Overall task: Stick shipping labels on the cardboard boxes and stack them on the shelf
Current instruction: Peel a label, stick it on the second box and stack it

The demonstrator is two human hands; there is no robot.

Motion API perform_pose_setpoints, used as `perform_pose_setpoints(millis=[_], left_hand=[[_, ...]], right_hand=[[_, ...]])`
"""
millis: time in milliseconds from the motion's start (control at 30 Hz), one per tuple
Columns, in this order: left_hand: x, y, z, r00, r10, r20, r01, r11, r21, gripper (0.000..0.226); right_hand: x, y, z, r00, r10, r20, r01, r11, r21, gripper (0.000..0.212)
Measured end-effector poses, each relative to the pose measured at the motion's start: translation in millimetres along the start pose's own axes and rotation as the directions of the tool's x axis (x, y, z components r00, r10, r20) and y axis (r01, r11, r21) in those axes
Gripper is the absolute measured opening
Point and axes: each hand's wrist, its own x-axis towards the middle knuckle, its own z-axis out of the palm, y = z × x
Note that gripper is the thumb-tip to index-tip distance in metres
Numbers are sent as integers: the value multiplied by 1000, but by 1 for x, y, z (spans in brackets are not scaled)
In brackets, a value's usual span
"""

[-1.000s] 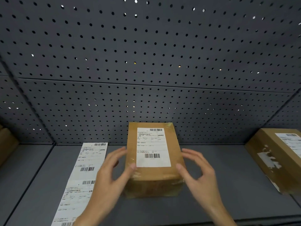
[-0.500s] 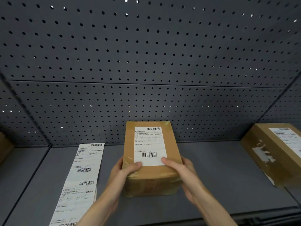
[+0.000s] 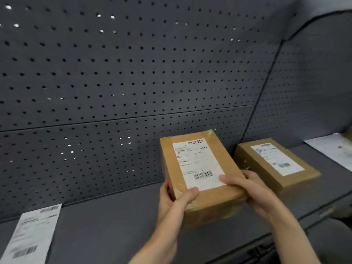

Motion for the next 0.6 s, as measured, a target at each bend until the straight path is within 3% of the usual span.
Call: perform_pose_setpoints(millis=[67, 133, 167, 300, 433, 500, 600], left_hand=[[7, 4, 45, 999, 5, 54, -4, 1000, -3, 73], [18, 7, 89, 994, -3, 107, 4, 1000, -6, 85], [26, 8, 112, 991, -18, 136, 20, 1000, -11, 89], [51, 6, 195, 978, -79, 191, 85, 996, -22, 109], [67, -1, 253, 986, -73, 148, 78, 997, -28, 109], [75, -6, 273, 990, -68, 121, 75, 996, -53, 107], [86, -10, 295, 992, -77, 101, 84, 994, -69, 114]], right_hand=[[9, -18, -47, 998, -3, -55, 4, 1000, 11, 57], [16, -35, -90, 994, -23, -106, 21, 1000, -20, 94], [20, -42, -111, 991, -34, -130, 31, 999, -24, 102], [33, -69, -182, 987, -38, -157, 38, 999, -3, 67], [55, -81, -231, 989, -5, -145, 7, 1000, 8, 56], [66, -84, -248, 988, 28, -155, -27, 1000, 10, 63], [80, -84, -269, 985, 52, -165, -48, 998, 33, 97]])
